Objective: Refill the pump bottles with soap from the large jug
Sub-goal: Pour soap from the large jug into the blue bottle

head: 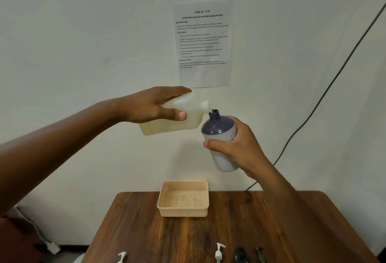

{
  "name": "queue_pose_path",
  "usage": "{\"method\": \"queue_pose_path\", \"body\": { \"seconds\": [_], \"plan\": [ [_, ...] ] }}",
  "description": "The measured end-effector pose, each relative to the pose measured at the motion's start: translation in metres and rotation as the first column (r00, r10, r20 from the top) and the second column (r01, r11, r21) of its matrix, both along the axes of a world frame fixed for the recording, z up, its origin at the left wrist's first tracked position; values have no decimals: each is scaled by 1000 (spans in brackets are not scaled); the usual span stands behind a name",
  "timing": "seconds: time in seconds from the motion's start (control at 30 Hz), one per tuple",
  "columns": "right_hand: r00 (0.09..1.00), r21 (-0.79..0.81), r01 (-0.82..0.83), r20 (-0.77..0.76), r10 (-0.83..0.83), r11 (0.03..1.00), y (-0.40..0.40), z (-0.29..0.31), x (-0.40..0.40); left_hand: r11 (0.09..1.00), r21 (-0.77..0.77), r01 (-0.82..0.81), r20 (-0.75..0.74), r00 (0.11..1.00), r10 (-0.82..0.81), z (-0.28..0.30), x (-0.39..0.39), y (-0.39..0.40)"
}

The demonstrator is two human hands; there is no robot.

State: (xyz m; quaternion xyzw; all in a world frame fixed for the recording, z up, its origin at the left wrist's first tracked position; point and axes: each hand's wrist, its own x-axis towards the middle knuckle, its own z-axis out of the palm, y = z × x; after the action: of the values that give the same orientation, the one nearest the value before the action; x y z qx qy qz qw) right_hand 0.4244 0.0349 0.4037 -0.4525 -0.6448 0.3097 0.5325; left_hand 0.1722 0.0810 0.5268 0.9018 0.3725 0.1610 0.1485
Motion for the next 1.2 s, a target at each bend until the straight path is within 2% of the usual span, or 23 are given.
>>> {"method": "queue_pose_path", "body": {
  "seconds": [1.2],
  "plan": [
    [999, 26, 3, -44, -2, 1000, -3, 5, 0, 1000, 5, 22, -23, 999, -22, 12, 3, 0]
  ]
}}
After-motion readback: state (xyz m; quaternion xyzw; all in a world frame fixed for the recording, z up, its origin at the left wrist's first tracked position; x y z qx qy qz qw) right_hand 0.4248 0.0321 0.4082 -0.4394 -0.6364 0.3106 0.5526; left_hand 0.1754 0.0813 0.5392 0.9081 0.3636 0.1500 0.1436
